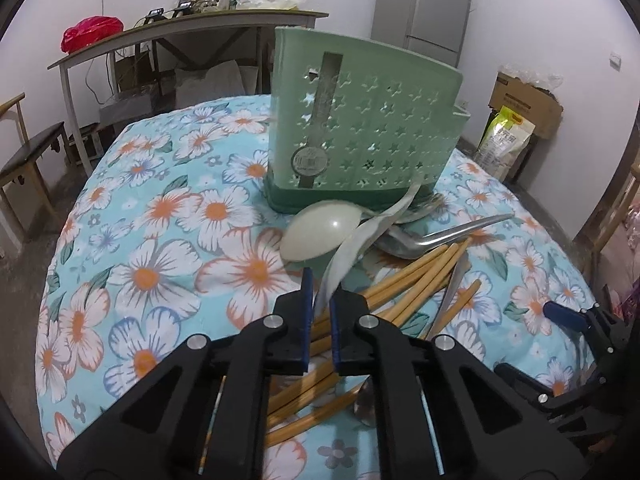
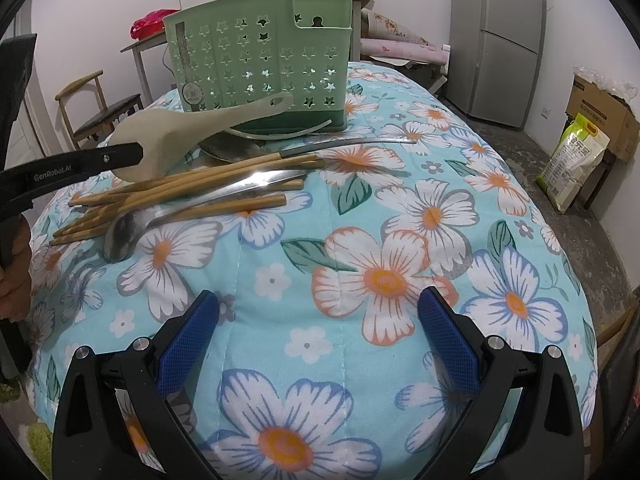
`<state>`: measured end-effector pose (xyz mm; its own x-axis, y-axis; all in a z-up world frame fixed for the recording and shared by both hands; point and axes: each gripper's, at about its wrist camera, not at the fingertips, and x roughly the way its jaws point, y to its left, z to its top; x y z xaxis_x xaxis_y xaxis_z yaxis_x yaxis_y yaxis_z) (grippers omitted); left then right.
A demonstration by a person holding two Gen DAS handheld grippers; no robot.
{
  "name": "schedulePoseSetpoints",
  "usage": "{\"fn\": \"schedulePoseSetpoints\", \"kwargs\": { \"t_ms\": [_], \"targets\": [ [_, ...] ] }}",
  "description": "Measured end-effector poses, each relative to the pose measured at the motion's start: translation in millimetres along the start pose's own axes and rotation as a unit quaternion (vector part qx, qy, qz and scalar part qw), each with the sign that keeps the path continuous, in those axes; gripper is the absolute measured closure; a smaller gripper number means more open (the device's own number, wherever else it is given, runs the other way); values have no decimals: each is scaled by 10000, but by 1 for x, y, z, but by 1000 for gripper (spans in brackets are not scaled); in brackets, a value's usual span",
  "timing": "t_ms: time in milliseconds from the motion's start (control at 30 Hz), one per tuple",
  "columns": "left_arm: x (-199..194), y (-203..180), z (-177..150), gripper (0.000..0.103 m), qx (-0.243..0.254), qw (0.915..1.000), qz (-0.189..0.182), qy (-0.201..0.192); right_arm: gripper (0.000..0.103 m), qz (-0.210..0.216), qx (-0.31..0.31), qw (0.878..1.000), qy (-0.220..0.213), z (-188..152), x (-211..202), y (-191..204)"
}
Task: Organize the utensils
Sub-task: 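Lift the white ceramic spoon with the left gripper toward the green caddy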
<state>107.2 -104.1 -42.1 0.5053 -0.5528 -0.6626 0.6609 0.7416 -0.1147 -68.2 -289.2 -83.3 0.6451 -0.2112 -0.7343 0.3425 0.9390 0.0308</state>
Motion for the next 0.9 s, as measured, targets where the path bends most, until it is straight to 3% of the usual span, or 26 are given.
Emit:
{"fn": "schedulePoseSetpoints", "kwargs": {
  "t_ms": [700,900],
  "targets": [
    [-68,0,11,102,-345,9961,-255,-769,6,24,15,10000,36,0,0,-1],
    [-92,10,8,102,-547,9936,-209,-964,6,79,-291,9994,164,4,-7,1]
  ]
}}
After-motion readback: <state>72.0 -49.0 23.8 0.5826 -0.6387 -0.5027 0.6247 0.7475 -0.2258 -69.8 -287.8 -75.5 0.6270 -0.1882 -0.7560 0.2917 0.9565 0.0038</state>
